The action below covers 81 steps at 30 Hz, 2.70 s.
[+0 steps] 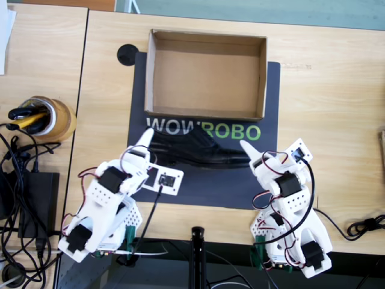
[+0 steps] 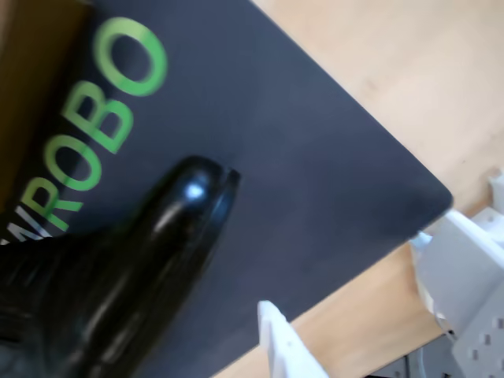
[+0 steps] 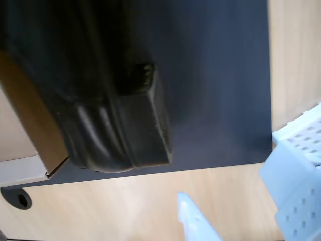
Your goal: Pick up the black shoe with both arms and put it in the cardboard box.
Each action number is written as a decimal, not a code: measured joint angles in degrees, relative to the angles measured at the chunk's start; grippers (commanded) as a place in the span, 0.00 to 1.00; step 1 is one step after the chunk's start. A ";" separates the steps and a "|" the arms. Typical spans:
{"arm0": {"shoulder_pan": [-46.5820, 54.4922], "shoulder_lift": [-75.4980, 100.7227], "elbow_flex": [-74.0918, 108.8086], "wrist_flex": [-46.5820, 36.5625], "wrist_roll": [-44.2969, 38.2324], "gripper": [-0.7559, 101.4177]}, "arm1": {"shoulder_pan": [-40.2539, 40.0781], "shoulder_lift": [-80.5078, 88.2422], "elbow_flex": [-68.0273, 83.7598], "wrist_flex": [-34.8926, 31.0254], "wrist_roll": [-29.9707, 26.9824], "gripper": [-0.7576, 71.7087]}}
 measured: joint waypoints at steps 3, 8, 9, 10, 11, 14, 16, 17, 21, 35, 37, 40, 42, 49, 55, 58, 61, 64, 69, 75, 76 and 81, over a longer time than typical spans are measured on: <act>1.41 -3.78 0.88 -0.09 -1.23 0.66 | -2.46 -0.18 0.18 0.53 0.09 0.86; 2.02 -7.82 1.05 -0.62 -1.93 0.66 | -6.59 -3.69 0.09 0.18 1.41 0.86; 2.46 -8.09 1.14 -0.79 -1.85 0.67 | -6.68 -5.01 -0.44 0.35 1.93 0.85; 3.16 -8.35 1.14 -0.79 -1.76 0.67 | -6.59 -6.15 -0.88 -0.26 1.93 0.85; 3.34 -8.88 1.14 -0.70 -1.76 0.67 | -6.94 -7.03 -1.23 -0.18 1.93 0.85; 2.90 -10.28 1.14 -0.79 -2.72 0.67 | -8.09 -9.84 -3.25 -0.09 2.81 0.83; 3.34 -11.34 1.23 -1.76 -2.64 0.67 | -7.38 -12.30 -4.22 -0.79 3.78 0.83; 3.69 -12.04 1.76 -2.20 -2.72 0.67 | -7.47 -13.27 -4.83 -0.44 3.87 0.82; 3.87 -12.92 2.90 -4.57 -3.52 0.67 | -8.96 -15.64 -6.24 -2.37 5.62 0.78; 5.36 -23.12 6.06 -16.61 -4.83 0.61 | -8.96 -25.84 -6.15 -11.07 6.94 0.65; 5.36 -23.47 7.65 -20.13 -4.31 0.60 | -8.70 -25.84 -5.71 -12.48 6.94 0.63; 5.27 -24.35 8.79 -23.73 -4.13 0.56 | -8.88 -26.02 -4.75 -13.89 6.94 0.59; 5.27 -25.05 10.28 -25.93 -3.52 0.54 | -8.44 -25.93 -3.96 -14.77 6.94 0.53; 4.57 -25.84 13.10 -30.50 -1.23 0.35 | -8.61 -25.58 -2.02 -16.70 7.82 0.12; 4.48 -24.70 12.83 -30.41 0.35 0.17 | -8.79 -25.31 -2.11 -16.61 7.47 0.01; 4.31 -22.85 12.83 -29.97 1.76 0.07 | -8.79 -24.70 -2.02 -16.35 7.38 0.01; 4.22 -21.97 12.92 -28.65 2.81 0.01 | -8.88 -24.08 -2.11 -15.82 7.12 0.01; 4.13 -22.32 9.93 -26.02 3.43 0.01 | -8.79 -23.55 -2.99 -14.85 6.42 0.01; 3.34 -21.88 4.75 -21.01 3.87 0.01 | -8.70 -22.68 -7.12 -11.07 5.80 0.01; 2.72 -19.78 -4.04 -13.97 4.83 0.01 | -8.09 -21.01 -14.77 -7.12 5.01 0.01; 2.37 -19.78 -5.80 -13.10 5.01 0.01 | -7.82 -21.01 -16.08 -6.94 4.92 0.01; 0.26 -19.69 -12.30 -12.22 6.59 0.01 | -4.57 -21.01 -22.94 -6.77 4.92 0.01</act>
